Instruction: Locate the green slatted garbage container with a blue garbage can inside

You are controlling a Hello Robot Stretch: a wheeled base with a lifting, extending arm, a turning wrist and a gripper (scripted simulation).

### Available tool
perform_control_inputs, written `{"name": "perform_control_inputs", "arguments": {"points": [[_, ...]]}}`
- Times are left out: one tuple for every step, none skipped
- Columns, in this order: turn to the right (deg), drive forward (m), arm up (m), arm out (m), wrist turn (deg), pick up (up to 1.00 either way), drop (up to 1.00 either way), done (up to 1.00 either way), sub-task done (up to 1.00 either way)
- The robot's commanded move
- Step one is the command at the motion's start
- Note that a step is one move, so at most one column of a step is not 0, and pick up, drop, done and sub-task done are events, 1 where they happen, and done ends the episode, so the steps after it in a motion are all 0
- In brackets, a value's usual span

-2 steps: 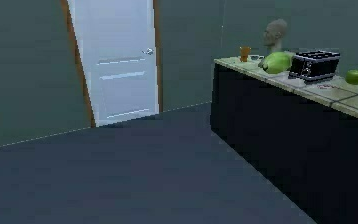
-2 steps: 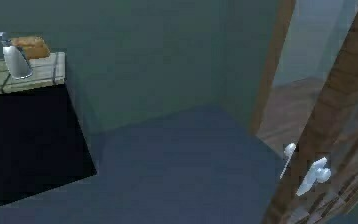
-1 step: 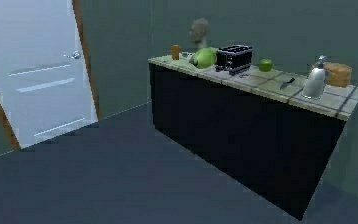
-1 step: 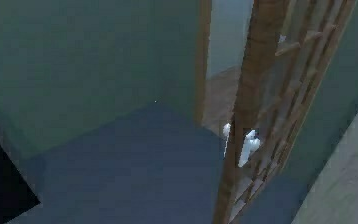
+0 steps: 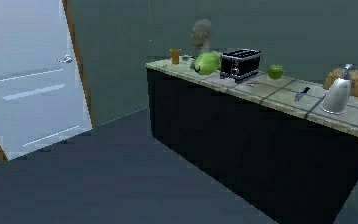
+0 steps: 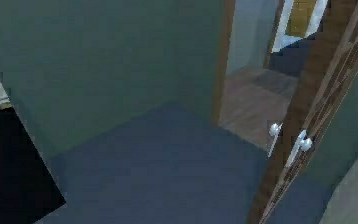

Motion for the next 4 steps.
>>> {"name": "perform_control_inputs", "arguments": {"points": [[-45.0,0.0,0.0,0.0,0.0,0.0,0.0,0.0,0.0],[-45.0,0.0,0.0,0.0,0.0,0.0,0.0,0.0,0.0],[-45.0,0.0,0.0,0.0,0.0,0.0,0.0,0.0,0.0],[-21.0,0.0,0.0,0.0,0.0,0.0,0.0,0.0,0.0]]}}
